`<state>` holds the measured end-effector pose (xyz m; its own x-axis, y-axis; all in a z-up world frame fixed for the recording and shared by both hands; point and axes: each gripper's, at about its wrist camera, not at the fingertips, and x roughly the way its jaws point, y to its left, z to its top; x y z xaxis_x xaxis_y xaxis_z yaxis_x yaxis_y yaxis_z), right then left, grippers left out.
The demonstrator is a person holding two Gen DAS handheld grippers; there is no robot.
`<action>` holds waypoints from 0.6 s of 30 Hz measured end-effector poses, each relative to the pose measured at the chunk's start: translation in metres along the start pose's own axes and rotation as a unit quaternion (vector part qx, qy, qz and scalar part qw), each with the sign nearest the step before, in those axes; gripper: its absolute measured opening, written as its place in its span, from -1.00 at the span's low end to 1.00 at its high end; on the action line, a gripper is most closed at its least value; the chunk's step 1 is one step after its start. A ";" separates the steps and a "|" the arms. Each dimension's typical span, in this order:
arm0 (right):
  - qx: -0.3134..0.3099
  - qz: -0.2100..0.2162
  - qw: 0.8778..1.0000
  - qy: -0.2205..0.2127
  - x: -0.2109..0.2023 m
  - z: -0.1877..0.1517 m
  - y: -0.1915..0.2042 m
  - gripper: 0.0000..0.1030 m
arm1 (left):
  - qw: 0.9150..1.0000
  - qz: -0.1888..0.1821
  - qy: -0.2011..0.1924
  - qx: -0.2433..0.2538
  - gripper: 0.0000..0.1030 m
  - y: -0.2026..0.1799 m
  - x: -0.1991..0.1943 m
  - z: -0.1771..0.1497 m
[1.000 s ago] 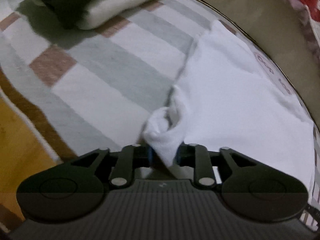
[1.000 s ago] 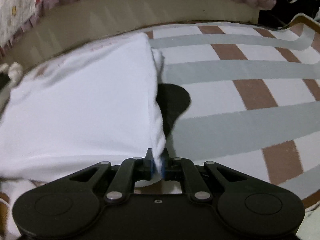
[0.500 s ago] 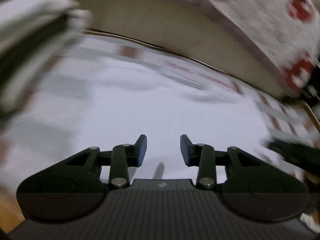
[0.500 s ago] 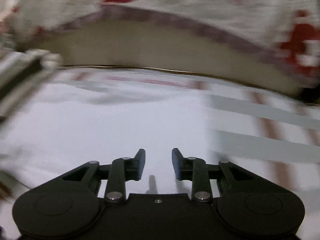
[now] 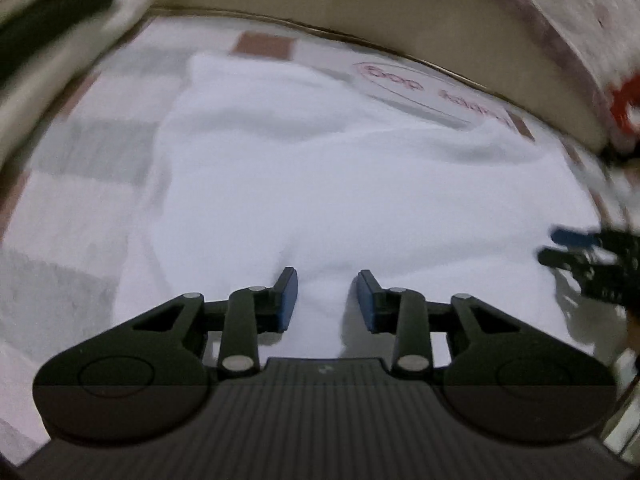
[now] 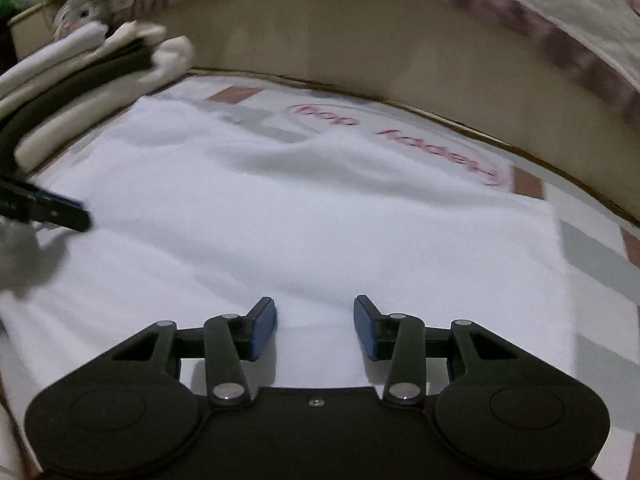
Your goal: Fold clothes
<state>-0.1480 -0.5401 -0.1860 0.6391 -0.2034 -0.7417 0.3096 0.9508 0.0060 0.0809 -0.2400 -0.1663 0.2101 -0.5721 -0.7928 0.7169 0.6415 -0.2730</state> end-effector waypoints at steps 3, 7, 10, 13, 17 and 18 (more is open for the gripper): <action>0.024 -0.041 0.999 0.003 -0.009 -0.006 -0.021 -0.12 | 0.999 0.045 -0.014 0.019 -0.38 0.004 -0.001 0.003; 0.043 -0.064 0.997 0.010 -0.017 -0.013 -0.046 -0.12 | 0.994 0.093 -0.019 0.057 -0.36 0.002 -0.001 0.005; 0.045 -0.105 0.993 0.022 -0.020 -0.007 -0.057 -0.12 | 0.991 0.106 -0.020 0.073 -0.36 0.010 -0.002 0.019; 0.059 -0.139 0.988 0.024 -0.020 0.006 -0.074 -0.05 | 0.990 0.109 -0.056 0.063 -0.27 0.034 -0.001 0.047; 0.161 -0.050 0.986 0.005 -0.004 0.031 -0.127 0.20 | 0.995 -0.011 -0.084 -0.054 -0.17 0.090 0.006 0.082; 0.192 -0.014 0.981 0.004 0.006 0.036 -0.142 0.23 | 0.993 -0.031 -0.083 -0.079 -0.17 0.099 0.012 0.088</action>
<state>-0.1628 -0.6851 -0.1674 0.6215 -0.2240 -0.7507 0.5703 0.7863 0.2375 0.2133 -0.2282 -0.1544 0.2850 -0.6818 -0.6737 0.6215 0.6666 -0.4117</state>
